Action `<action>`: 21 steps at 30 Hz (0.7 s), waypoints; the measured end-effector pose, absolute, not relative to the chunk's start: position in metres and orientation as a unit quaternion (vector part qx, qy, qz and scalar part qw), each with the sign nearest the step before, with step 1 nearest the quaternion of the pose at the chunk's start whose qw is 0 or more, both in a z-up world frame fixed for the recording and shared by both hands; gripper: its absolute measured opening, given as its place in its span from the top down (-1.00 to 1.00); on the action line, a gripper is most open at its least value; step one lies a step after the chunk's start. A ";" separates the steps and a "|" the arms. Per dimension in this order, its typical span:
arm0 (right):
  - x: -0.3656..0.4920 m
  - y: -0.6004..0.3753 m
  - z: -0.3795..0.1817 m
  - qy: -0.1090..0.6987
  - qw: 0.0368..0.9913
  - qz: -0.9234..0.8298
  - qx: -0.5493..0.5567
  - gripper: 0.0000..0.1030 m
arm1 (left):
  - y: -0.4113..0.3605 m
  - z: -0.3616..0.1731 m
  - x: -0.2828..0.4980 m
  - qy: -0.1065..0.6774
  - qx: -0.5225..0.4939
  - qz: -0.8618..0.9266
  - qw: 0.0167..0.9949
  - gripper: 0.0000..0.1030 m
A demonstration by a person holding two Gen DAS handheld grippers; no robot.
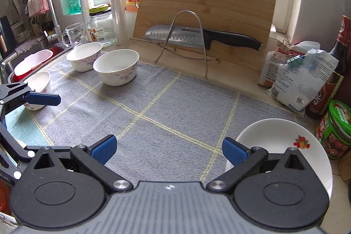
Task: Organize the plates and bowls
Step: 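Move the right tool toward the white bowl beside the sink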
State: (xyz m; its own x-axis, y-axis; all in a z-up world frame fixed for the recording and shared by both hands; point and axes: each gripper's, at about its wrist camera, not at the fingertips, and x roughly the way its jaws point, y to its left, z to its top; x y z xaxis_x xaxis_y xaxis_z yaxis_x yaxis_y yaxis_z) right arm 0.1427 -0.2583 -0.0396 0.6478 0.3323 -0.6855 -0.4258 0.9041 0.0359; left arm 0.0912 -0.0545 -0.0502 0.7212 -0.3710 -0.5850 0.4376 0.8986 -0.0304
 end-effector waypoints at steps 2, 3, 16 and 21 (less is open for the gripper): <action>0.138 -0.238 -0.042 0.368 0.903 0.212 -0.068 -1.00 | -0.036 -0.048 0.092 0.305 0.061 -0.216 0.926 -0.99; 0.135 -0.225 -0.043 0.369 0.901 0.216 -0.070 -1.00 | -0.025 -0.047 0.092 0.304 0.065 -0.216 0.925 -0.99; 0.114 -0.099 -0.066 0.372 0.887 0.259 -0.083 -1.00 | 0.088 -0.038 0.109 0.317 0.090 -0.194 0.924 -0.99; 0.117 -0.064 -0.071 0.368 0.881 0.286 -0.085 -1.00 | 0.121 -0.038 0.124 0.330 0.089 -0.183 0.922 -0.99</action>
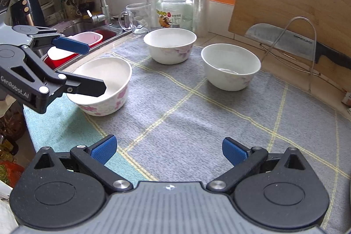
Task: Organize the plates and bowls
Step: 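Move the right tool toward the white bowl beside the sink, then close the left gripper on the floral bowl rim and lift it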
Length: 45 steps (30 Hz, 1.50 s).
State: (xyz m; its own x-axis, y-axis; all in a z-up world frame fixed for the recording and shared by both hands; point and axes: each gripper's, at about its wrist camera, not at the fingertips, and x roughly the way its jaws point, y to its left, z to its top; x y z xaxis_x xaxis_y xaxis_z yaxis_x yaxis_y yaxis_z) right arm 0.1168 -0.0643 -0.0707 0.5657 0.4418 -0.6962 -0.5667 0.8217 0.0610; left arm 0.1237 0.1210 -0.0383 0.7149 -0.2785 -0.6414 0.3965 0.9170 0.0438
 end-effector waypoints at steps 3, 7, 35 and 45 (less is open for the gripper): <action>0.118 -0.046 -0.074 0.362 0.878 0.300 -0.093 -1.00 | 0.135 -0.040 0.132 0.340 0.093 -0.179 0.919 -0.99; 0.120 -0.023 -0.077 0.356 0.874 0.318 -0.097 -1.00 | 0.148 -0.044 0.139 0.343 0.105 -0.178 0.916 -0.99; 0.119 0.043 -0.090 0.317 0.864 0.361 -0.153 -0.66 | 0.161 -0.059 0.172 0.411 0.121 -0.239 0.871 -0.44; 0.119 0.044 -0.089 0.309 0.865 0.362 -0.159 -0.59 | 0.159 -0.059 0.176 0.419 0.123 -0.261 0.861 -0.16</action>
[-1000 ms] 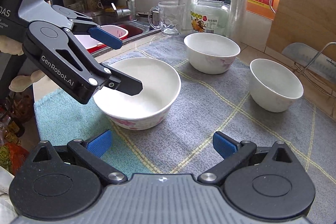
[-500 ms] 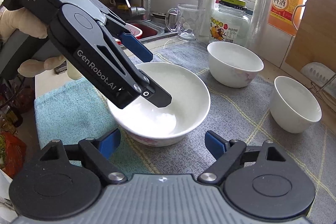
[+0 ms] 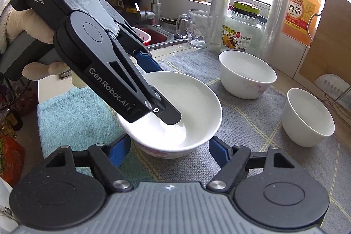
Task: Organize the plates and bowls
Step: 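Close the left gripper on the floral bowl rim and lift it, then carry the held bowl with the left gripper toward the other white bowls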
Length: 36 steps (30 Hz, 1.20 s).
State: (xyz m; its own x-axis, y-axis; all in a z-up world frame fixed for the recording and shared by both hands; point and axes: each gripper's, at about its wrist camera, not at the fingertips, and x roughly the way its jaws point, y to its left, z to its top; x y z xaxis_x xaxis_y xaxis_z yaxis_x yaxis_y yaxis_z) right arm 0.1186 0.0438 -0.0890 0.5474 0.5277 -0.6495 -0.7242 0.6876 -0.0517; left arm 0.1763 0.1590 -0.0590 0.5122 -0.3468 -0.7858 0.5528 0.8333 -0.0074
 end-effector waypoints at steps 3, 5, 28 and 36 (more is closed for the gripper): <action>0.119 0.044 -0.089 0.308 0.865 0.361 -0.159 -0.59 | 0.159 -0.059 0.177 0.420 0.119 -0.261 0.861 -0.16; 0.119 0.045 -0.088 0.309 0.866 0.361 -0.157 -0.59 | 0.158 -0.059 0.177 0.419 0.122 -0.261 0.861 -0.16; 0.102 -0.004 -0.074 0.330 0.886 0.299 -0.131 -0.59 | 0.092 -0.044 0.177 0.383 0.152 -0.340 0.846 -0.16; 0.091 -0.047 -0.074 0.345 0.901 0.237 -0.119 -0.59 | 0.039 -0.048 0.184 0.372 0.163 -0.402 0.821 -0.16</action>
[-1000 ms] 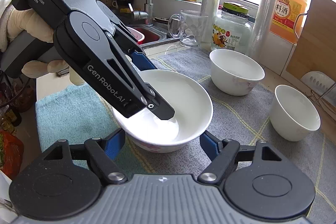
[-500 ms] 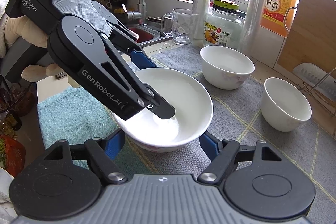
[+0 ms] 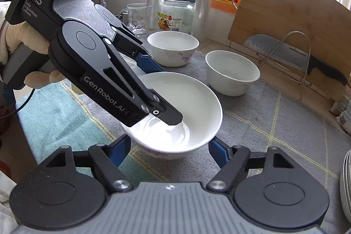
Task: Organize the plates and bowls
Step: 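Carry the held bowl with the left gripper toward the other white bowls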
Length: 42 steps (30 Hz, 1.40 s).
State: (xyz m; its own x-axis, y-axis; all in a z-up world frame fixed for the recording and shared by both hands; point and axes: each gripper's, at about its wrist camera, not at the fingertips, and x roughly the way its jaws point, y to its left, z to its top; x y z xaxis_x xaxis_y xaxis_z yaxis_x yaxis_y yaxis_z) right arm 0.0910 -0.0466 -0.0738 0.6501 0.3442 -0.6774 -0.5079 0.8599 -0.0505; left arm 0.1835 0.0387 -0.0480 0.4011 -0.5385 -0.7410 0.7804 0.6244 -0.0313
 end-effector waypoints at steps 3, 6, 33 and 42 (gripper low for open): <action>0.085 -0.063 -0.074 0.351 0.904 0.215 -0.114 -0.59 | 0.021 -0.049 0.185 0.368 0.167 -0.422 0.812 -0.16; 0.081 -0.077 -0.076 0.356 0.907 0.195 -0.110 -0.59 | 0.006 -0.049 0.185 0.362 0.171 -0.439 0.804 -0.16; 0.087 -0.118 -0.091 0.393 0.905 0.139 -0.090 -0.68 | -0.036 -0.060 0.188 0.346 0.170 -0.483 0.786 -0.77; 0.083 -0.125 -0.081 0.384 0.910 0.139 -0.072 -1.00 | -0.017 -0.045 0.187 0.333 0.151 -0.457 0.811 -0.80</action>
State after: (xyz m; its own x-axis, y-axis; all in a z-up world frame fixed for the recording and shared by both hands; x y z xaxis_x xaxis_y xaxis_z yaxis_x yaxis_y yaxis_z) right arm 0.0833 -0.1248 -0.0808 0.6672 0.1980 -0.7181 -0.3080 0.9511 -0.0239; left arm 0.1868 -0.0171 -0.0452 0.3600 -0.6405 -0.6783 0.8417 0.5366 -0.0601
